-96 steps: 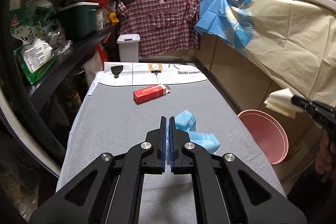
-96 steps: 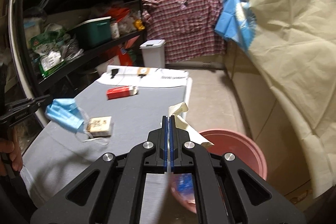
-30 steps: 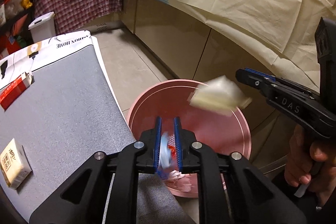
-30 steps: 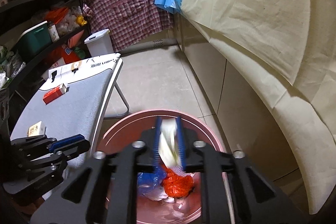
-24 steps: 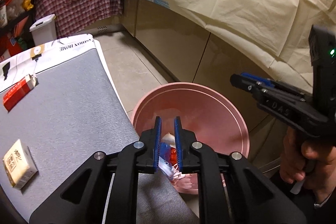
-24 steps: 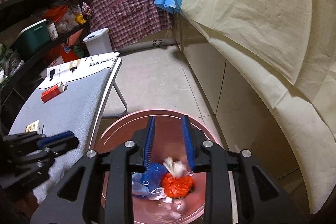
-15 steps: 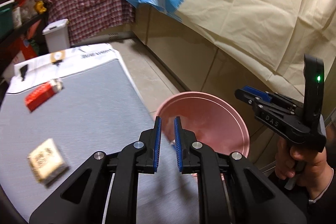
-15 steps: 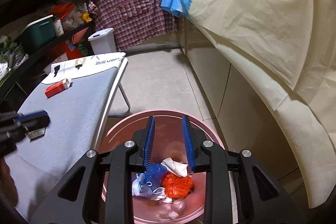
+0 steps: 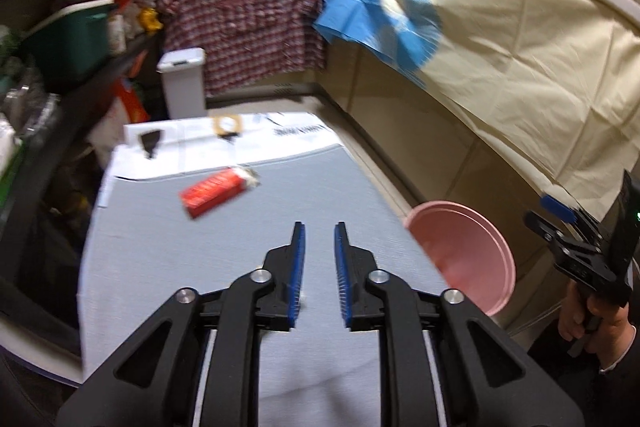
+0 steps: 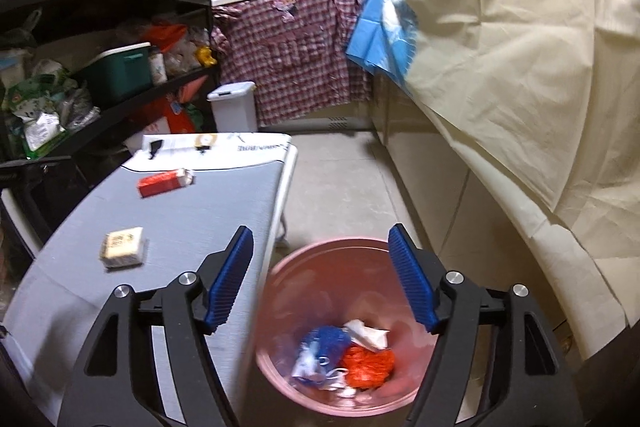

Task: Collect trash
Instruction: 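Grasp the red medicine box with the left tool while the right tool grasps the beige tissue pack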

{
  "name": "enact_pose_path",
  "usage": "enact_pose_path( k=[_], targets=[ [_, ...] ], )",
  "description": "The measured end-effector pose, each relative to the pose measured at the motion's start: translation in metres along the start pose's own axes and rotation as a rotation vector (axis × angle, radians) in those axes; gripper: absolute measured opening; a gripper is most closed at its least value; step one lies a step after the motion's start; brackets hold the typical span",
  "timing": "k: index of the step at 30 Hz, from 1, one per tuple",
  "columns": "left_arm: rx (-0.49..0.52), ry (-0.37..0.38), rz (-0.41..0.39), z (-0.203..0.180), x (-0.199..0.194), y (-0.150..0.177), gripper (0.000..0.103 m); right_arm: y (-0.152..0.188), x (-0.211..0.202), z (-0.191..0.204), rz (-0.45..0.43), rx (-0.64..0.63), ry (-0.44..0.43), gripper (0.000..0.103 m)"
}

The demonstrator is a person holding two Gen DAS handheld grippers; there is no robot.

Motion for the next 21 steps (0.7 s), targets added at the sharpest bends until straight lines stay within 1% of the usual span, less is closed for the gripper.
enact_pose_path(
  k=[2, 3, 6, 9, 13, 16, 19, 21],
  targets=[
    [0.002, -0.023, -0.020, 0.020, -0.005, -0.007, 0.032, -0.003, -0.003, 0.012, -0.007, 0.013, -0.011, 0.072],
    [-0.004, -0.036, -0.028, 0.030, -0.007, -0.009, 0.035, -0.004, -0.004, 0.022, -0.009, 0.033, -0.022, 0.073],
    [-0.080, -0.063, -0.035, 0.069, -0.006, -0.013, 0.038, -0.002, 0.000, 0.054, -0.001, 0.060, -0.054, 0.079],
    [-0.114, -0.084, -0.039, 0.094, -0.003, -0.012, 0.049, 0.004, 0.010, 0.088, 0.028, 0.062, -0.101, 0.083],
    [-0.100, -0.103, -0.042, 0.116, 0.006, -0.012, 0.055, 0.018, 0.029, 0.148, 0.066, 0.029, -0.177, 0.088],
    [-0.080, -0.107, -0.039, 0.125, 0.010, -0.008, 0.056, 0.033, 0.046, 0.187, 0.107, 0.016, -0.231, 0.090],
    [-0.051, -0.108, -0.037, 0.131, 0.014, -0.005, 0.061, 0.051, 0.065, 0.217, 0.158, 0.004, -0.272, 0.091],
    [-0.047, -0.109, -0.036, 0.136, 0.018, -0.002, 0.062, 0.065, 0.078, 0.236, 0.200, -0.004, -0.296, 0.091]
  ],
)
Point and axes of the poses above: each gripper's, at about its wrist camera, not at the fingertips, and x roughly the way its jaws point, z to its left, y to its underside, the point moved 9 cm from there along x, roughly the way its jaws point, and after that the axes turned 15 degrees about -z, right-handed, at the moved point
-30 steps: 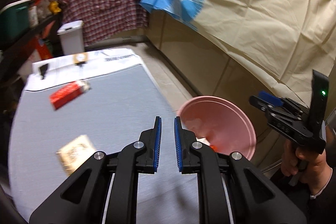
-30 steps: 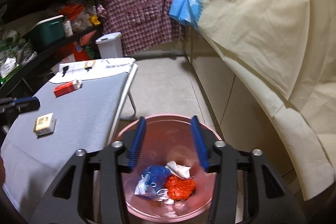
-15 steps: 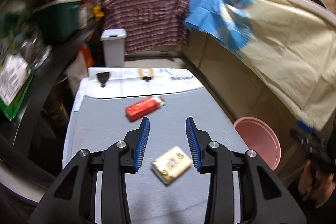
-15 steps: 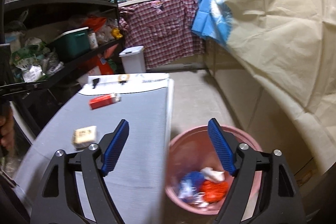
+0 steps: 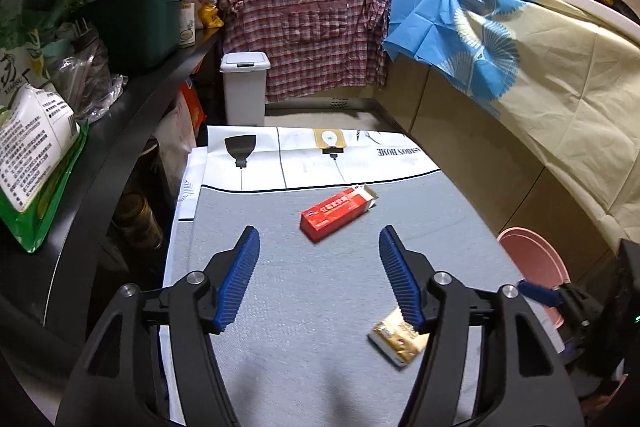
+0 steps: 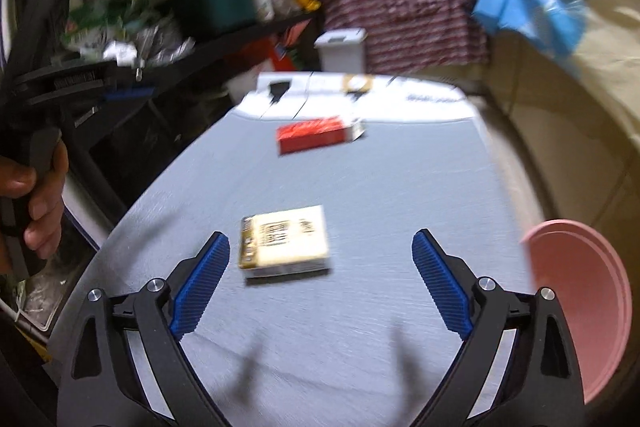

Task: Collect trash
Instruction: 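Grasp the red medicine box with the left tool while the right tool grasps the beige tissue pack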

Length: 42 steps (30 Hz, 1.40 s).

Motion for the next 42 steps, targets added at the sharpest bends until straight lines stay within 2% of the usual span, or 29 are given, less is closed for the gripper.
enact_pose_path(
  k=[8, 13, 16, 18, 19, 24, 31, 35, 39, 40, 42],
  targets=[
    [-0.009, -0.010, 0.020, 0.018, 0.023, 0.017, 0.062, 0.028, 0.056, 0.024, 0.122, -0.029, -0.042, 0.091],
    [-0.015, -0.006, 0.038, 0.024, 0.046, 0.029, 0.062, 0.039, 0.069, 0.029, 0.193, -0.045, -0.040, 0.091],
    [-0.018, 0.009, 0.049, 0.025, 0.065, 0.038, 0.062, 0.041, 0.070, 0.028, 0.206, -0.054, -0.033, 0.087],
    [0.006, 0.021, 0.050, 0.022, 0.079, 0.043, 0.062, 0.043, 0.069, 0.026, 0.212, -0.048, -0.033, 0.075],
    [0.015, 0.027, 0.052, 0.020, 0.084, 0.045, 0.062, 0.044, 0.069, 0.024, 0.212, -0.045, -0.030, 0.074],
    [0.052, 0.065, 0.085, 0.011, 0.117, 0.057, 0.062, 0.038, 0.061, 0.006, 0.179, 0.005, -0.008, 0.073],
    [0.046, 0.088, 0.142, 0.012, 0.153, 0.064, 0.064, 0.031, 0.055, -0.037, 0.152, 0.077, 0.069, 0.073],
    [0.039, 0.126, 0.191, 0.004, 0.171, 0.066, 0.068, 0.034, 0.059, -0.042, 0.159, 0.115, 0.051, 0.073],
    [0.091, 0.137, 0.216, -0.007, 0.182, 0.070, 0.068, 0.034, 0.059, -0.037, 0.157, 0.102, 0.032, 0.073],
    [0.103, 0.129, 0.236, -0.008, 0.186, 0.073, 0.068, 0.034, 0.059, -0.036, 0.155, 0.098, 0.029, 0.073],
    [0.108, 0.119, 0.255, -0.008, 0.188, 0.076, 0.058, 0.034, 0.060, -0.036, 0.154, 0.096, 0.027, 0.073]
  ],
)
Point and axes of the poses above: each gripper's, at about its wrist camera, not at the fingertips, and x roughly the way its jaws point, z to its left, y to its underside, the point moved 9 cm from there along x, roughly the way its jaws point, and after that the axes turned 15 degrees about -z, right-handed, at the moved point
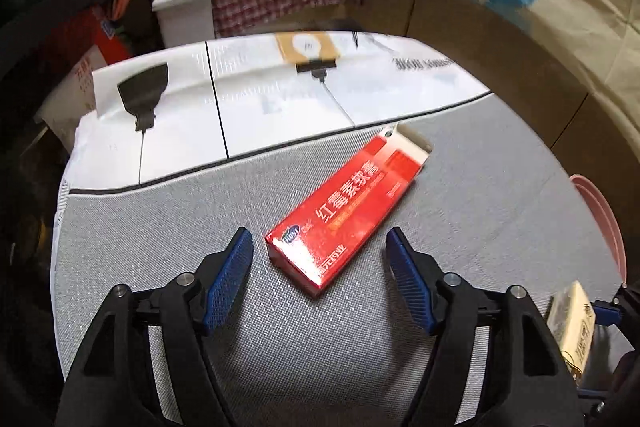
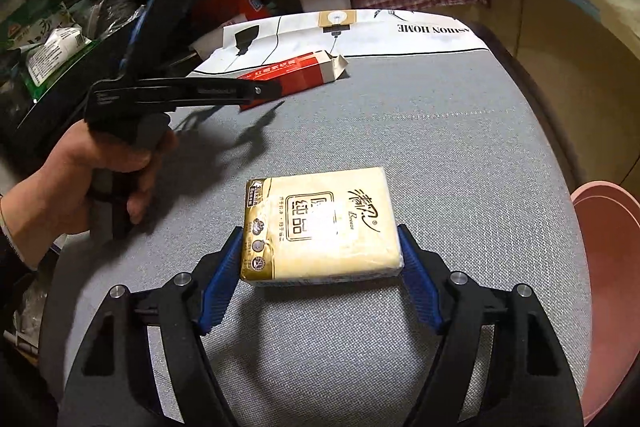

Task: Collect trash
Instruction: 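Grasp the red medicine box with the left tool while the right tool grasps the beige tissue pack, then carry the red box in the left tool and tissue pack in the right tool over the bin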

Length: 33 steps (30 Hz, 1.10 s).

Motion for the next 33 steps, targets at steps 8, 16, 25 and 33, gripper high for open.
enact_pose_path(
  k=[8, 16, 25, 33],
  targets=[
    [0.008, -0.014, -0.020, -0.008, -0.023, 0.004, 0.037, -0.005, -0.012, -0.006, -0.015, -0.004, 0.024, 0.073],
    [-0.003, -0.043, -0.066, -0.034, -0.080, -0.002, 0.033, -0.023, -0.063, -0.019, -0.079, -0.015, 0.050, 0.073],
    [-0.037, -0.064, -0.140, -0.069, -0.145, 0.000, 0.033, -0.034, -0.130, -0.037, -0.149, -0.013, 0.074, 0.073],
    [-0.101, -0.084, -0.185, -0.091, -0.189, 0.000, 0.033, -0.041, -0.176, -0.060, -0.199, -0.032, 0.103, 0.073]
  ],
)
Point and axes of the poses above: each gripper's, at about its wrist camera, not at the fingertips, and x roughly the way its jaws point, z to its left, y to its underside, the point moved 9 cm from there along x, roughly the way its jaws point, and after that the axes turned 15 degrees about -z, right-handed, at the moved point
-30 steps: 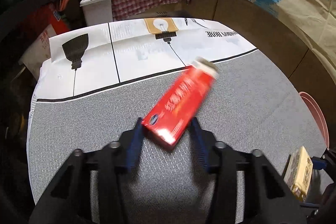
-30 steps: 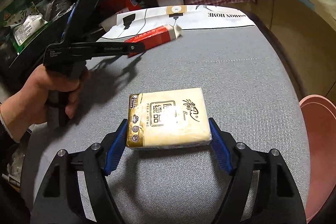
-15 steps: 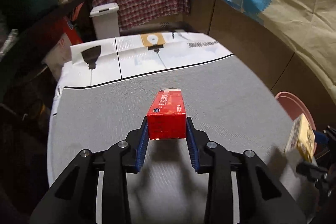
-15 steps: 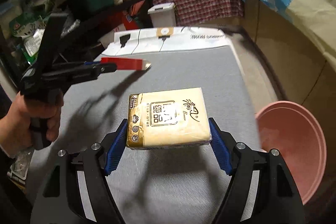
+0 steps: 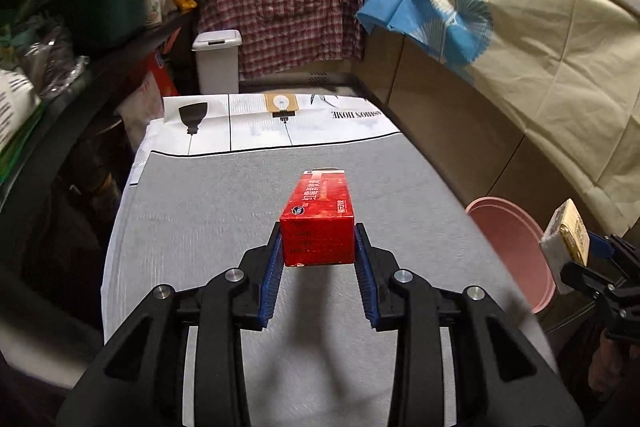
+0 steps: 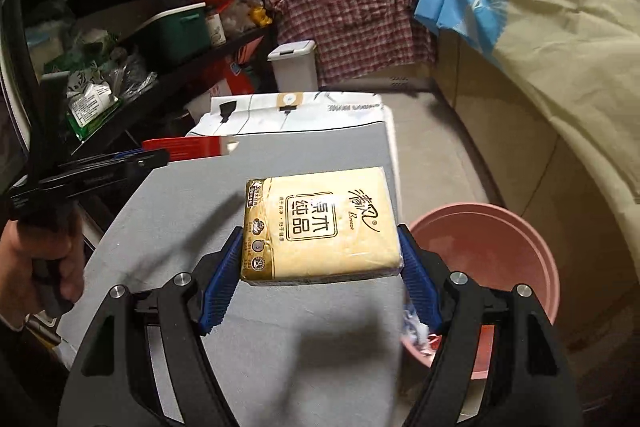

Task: Collect trash
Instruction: 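Carry the red box in the left tool and tissue pack in the right tool over the bin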

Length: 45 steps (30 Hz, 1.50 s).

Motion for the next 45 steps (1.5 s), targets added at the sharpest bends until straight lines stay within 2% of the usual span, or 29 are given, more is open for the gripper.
enact_pose_path(
  k=[9, 15, 19, 33, 45],
  targets=[
    [-0.020, -0.009, -0.046, -0.041, -0.043, 0.001, 0.033, -0.010, -0.027, -0.031, -0.034, -0.020, 0.030, 0.073],
    [-0.063, -0.014, -0.055, -0.061, -0.060, 0.016, 0.033, -0.014, -0.039, -0.048, -0.060, -0.034, 0.046, 0.073],
    [-0.048, -0.025, -0.061, -0.074, -0.067, 0.025, 0.033, -0.015, -0.044, -0.056, -0.072, -0.049, 0.058, 0.073],
    [-0.018, -0.023, -0.045, -0.107, -0.061, 0.044, 0.033, 0.003, -0.047, -0.103, -0.098, 0.016, 0.130, 0.073],
    [-0.014, -0.016, -0.041, -0.133, -0.054, 0.054, 0.033, 0.001, -0.049, -0.139, -0.119, 0.047, 0.198, 0.073]
  ],
)
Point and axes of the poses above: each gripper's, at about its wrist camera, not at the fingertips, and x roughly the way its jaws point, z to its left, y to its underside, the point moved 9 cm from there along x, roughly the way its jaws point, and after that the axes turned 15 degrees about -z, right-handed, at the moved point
